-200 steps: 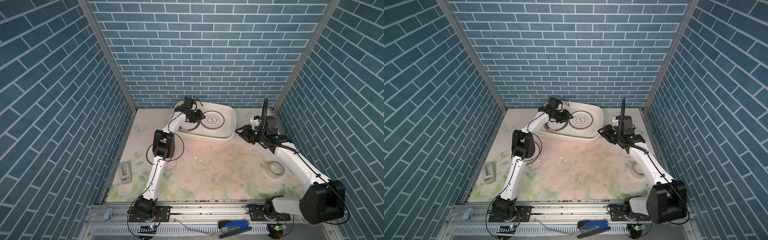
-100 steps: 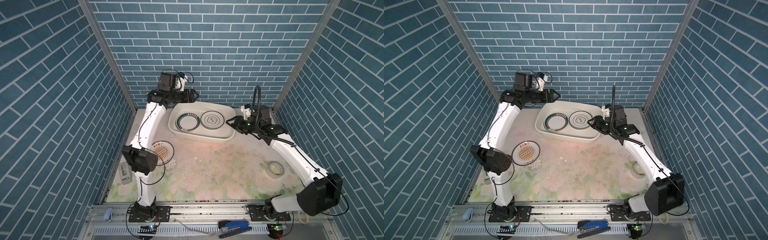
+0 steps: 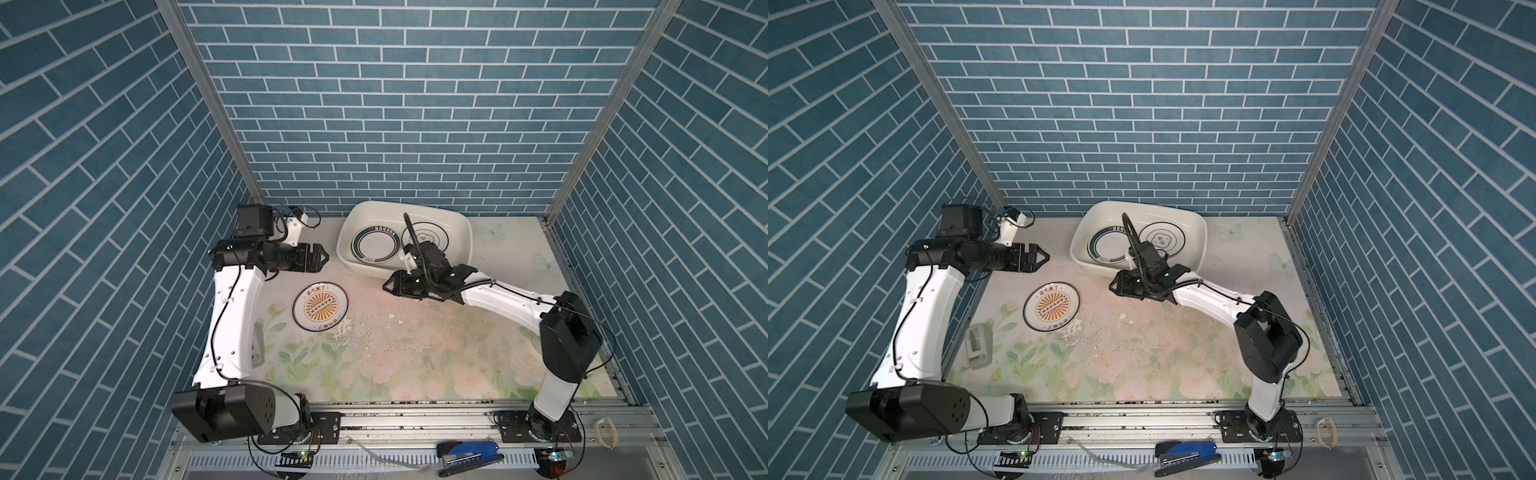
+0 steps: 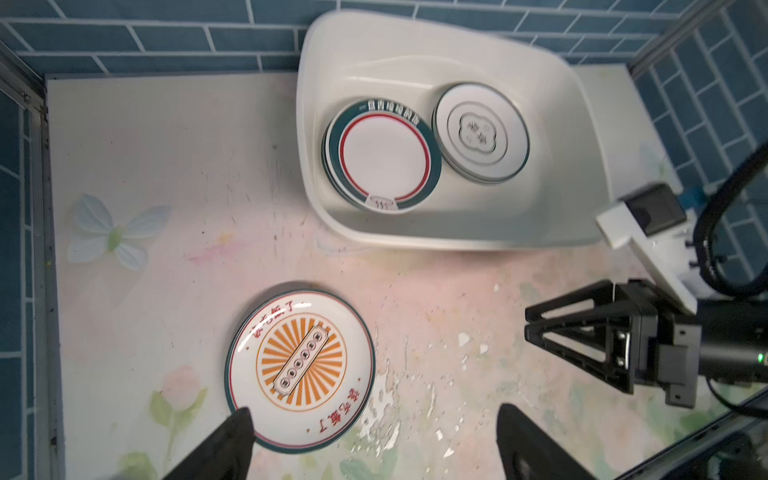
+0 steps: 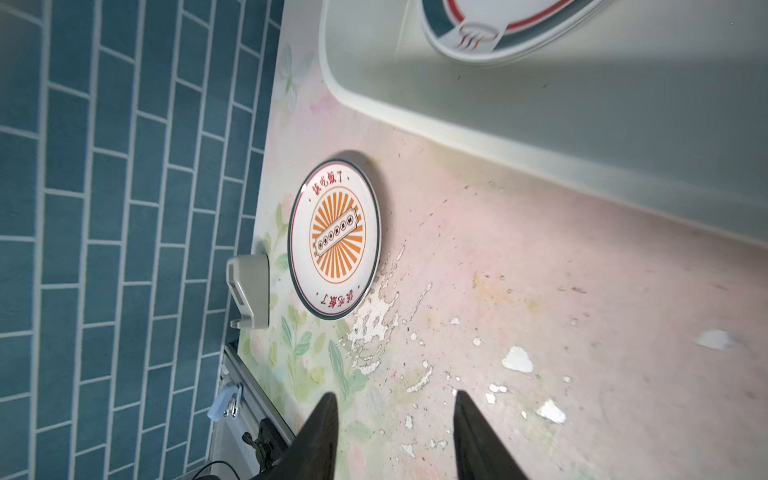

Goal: Place the plates into the plastic bin on the countertop
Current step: 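Lower the right gripper onto the sunburst plate rim while the left gripper approaches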

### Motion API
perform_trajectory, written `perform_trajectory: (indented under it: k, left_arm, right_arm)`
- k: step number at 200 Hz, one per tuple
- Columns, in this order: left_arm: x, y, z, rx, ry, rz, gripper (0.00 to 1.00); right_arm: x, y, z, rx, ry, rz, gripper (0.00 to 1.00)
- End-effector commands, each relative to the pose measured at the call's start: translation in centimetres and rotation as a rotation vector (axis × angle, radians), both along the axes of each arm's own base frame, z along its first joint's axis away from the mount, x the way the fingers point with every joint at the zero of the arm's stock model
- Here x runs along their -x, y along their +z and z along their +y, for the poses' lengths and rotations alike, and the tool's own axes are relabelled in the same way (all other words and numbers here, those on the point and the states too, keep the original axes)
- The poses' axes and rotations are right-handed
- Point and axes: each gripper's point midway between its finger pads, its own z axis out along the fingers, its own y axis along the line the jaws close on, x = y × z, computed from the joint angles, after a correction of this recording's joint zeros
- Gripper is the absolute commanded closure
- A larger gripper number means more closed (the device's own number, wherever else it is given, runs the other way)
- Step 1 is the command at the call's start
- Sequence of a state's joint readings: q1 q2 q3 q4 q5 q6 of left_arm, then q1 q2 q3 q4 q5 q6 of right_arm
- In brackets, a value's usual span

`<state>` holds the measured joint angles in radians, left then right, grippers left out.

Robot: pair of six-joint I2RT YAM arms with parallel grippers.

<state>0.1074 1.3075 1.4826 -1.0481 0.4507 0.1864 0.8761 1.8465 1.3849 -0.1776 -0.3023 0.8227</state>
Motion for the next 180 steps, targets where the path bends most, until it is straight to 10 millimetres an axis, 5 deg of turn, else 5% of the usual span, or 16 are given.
perform_trajectory:
  k: [1,32,70,94,180]
  left_arm:
    - [2.2,-0.6,0.4,-0.083,-0.069,-0.039,0.06]
    - [3.0,-1.8,0.3,-0.056,-0.045,-0.034,0.06]
    - [4.0,-0.4,-0.7,0.015,-0.059,-0.053,0.06]
    - [4.2,0.7,-1.7,0.074,-0.082,-0.079,0.06]
    - [4.3,2.1,-4.0,0.230,-0.145,-0.090,0.07]
  right_arm:
    - [-1.1,0.2,3.0,-0.049,-0.055,-0.043,0.54]
    - [-1.1,-2.9,6.5,-0.089,-0.054,0.000,0.54]
    - [-0.8,-5.5,9.6,-0.138,-0.026,0.033,0.56]
    - [-0.7,-7.5,10.7,-0.136,0.000,0.059,0.56]
    - [0.9,-9.7,13.5,-0.178,0.057,0.121,0.57]
